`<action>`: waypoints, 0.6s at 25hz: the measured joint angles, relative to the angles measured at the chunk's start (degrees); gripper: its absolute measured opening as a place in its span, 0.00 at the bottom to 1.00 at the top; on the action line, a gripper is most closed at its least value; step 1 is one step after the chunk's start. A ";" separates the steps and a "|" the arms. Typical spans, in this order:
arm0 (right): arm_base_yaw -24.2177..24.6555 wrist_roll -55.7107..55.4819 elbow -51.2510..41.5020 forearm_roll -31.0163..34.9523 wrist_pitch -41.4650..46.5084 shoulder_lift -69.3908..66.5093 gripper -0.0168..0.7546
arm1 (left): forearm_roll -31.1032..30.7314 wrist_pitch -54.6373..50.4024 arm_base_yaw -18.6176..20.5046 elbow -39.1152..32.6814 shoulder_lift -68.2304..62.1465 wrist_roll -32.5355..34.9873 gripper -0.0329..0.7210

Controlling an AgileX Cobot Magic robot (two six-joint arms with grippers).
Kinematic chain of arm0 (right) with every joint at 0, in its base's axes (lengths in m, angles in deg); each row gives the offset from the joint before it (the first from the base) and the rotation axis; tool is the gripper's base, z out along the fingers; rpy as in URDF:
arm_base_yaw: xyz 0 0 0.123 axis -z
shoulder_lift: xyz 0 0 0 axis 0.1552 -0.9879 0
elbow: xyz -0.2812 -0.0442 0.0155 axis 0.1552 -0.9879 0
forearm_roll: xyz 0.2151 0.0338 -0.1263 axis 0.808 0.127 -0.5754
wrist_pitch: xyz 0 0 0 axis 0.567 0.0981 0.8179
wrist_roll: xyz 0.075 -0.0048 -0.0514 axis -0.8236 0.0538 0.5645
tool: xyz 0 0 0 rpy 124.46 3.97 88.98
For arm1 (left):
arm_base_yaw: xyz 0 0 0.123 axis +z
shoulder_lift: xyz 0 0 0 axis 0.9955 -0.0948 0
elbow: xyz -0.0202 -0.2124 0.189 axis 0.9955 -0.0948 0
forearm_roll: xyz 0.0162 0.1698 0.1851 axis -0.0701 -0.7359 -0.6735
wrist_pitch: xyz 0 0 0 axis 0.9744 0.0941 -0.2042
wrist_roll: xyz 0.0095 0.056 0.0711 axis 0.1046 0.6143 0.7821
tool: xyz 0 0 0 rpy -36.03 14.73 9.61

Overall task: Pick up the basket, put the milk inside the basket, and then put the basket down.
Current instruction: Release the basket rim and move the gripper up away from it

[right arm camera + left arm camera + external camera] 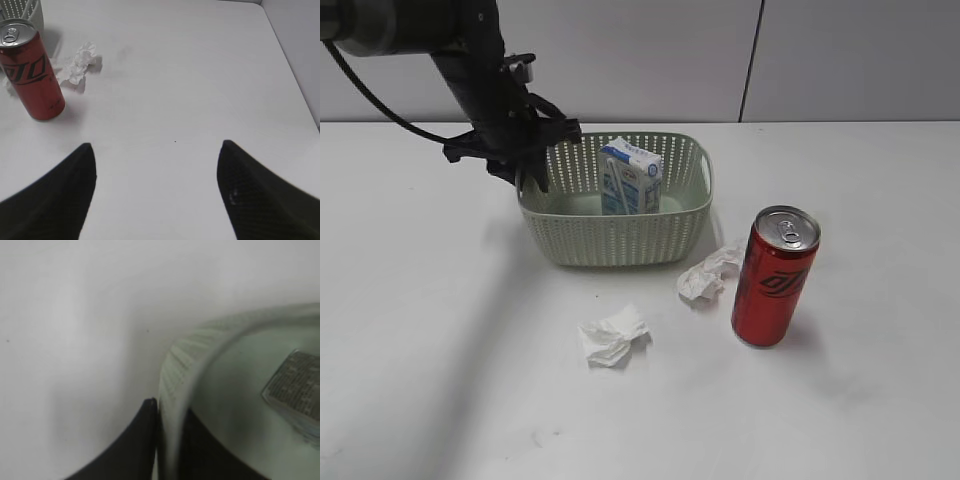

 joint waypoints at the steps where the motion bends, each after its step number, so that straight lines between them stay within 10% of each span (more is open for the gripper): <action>1: 0.00 0.00 0.00 0.00 0.00 0.00 0.79 | 0.22 0.00 0.00 0.14 0.00 0.26 0.38; 7: 0.00 0.00 0.00 0.00 0.00 0.00 0.79 | 0.50 -2.73 0.14 1.85 1.49 1.00 0.79; 15: 0.00 0.00 0.00 0.00 0.00 0.00 0.79 | 0.70 -9.60 4.55 9.91 6.43 3.97 0.84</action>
